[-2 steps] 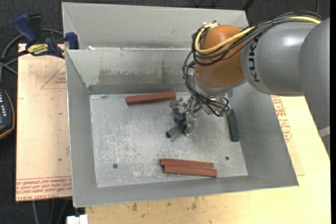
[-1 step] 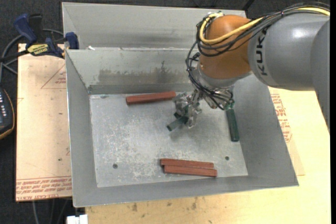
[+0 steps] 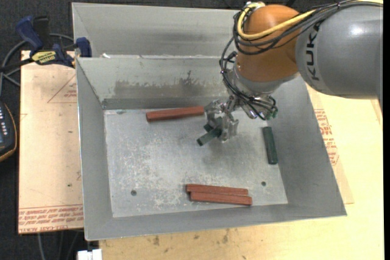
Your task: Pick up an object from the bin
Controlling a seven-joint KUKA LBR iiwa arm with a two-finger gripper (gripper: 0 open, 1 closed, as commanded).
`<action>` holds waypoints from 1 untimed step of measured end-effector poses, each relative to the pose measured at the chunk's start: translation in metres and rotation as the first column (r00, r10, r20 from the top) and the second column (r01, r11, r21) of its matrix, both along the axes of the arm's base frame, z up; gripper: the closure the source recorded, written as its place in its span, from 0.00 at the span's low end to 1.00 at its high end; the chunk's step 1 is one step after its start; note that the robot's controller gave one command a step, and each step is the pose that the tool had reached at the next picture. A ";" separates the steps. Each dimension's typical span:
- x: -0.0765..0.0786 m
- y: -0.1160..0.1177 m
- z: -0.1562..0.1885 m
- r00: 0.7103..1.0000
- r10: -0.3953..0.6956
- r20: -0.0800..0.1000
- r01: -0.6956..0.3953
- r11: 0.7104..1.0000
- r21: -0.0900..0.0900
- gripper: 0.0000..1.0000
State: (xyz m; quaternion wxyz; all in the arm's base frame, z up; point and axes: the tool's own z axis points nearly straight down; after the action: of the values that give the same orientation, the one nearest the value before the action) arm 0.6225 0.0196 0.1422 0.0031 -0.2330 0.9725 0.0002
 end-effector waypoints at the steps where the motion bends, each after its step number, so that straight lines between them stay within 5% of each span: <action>1: 0.001 0.000 0.002 1.000 -0.002 -0.003 0.002 1.000 0.000 1.00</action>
Offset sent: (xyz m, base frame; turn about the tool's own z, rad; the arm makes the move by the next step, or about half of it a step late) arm 0.0002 0.0000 0.0021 0.0000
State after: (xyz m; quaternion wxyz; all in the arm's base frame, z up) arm 0.6232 0.0201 0.1441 0.0017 -0.2318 0.9728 0.0007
